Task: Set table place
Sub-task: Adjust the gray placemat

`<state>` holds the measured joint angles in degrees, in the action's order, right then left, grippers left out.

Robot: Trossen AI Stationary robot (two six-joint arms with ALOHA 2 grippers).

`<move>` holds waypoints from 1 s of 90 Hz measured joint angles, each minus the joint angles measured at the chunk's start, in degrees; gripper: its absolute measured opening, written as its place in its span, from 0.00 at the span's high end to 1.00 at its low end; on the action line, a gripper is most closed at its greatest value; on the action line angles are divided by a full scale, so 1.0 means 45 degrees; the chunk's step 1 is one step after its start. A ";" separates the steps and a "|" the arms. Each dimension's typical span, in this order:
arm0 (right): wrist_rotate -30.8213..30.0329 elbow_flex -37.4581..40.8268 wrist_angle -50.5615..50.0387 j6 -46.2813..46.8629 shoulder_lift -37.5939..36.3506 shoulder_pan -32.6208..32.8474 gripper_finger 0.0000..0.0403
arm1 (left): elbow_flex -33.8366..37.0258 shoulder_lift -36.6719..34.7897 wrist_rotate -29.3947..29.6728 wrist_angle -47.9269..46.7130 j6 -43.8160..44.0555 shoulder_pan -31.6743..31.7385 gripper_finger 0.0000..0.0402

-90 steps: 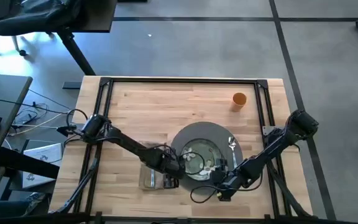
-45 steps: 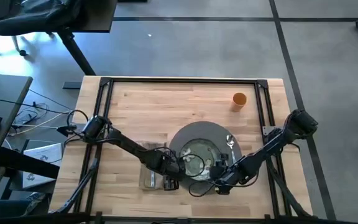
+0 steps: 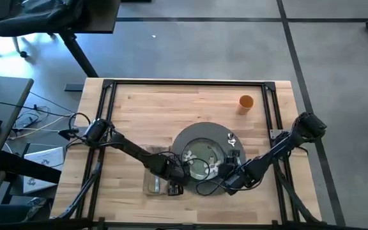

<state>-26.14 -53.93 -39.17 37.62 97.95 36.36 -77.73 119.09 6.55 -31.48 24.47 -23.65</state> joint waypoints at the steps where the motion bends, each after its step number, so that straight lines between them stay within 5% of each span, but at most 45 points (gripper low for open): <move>1: 0.0000 0.0000 -0.0101 0.0040 0.0000 0.0000 0.62 | 0.0000 0.0000 0.0005 0.0001 0.0000 -0.0002 0.82; 42: 0.0696 -0.0992 -0.2838 0.1183 -0.1962 0.0891 0.62 | -0.0682 -0.0759 0.0681 -0.1804 -0.0002 -0.0016 0.82; 90: 0.1820 0.3546 -0.0768 0.5444 -0.3570 0.1685 0.62 | -0.0070 -0.0549 0.1224 -0.0747 0.0248 0.0008 0.82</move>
<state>-17.95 -37.98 -42.63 62.12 81.89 43.94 -78.05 116.62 12.06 -34.85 25.58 -23.62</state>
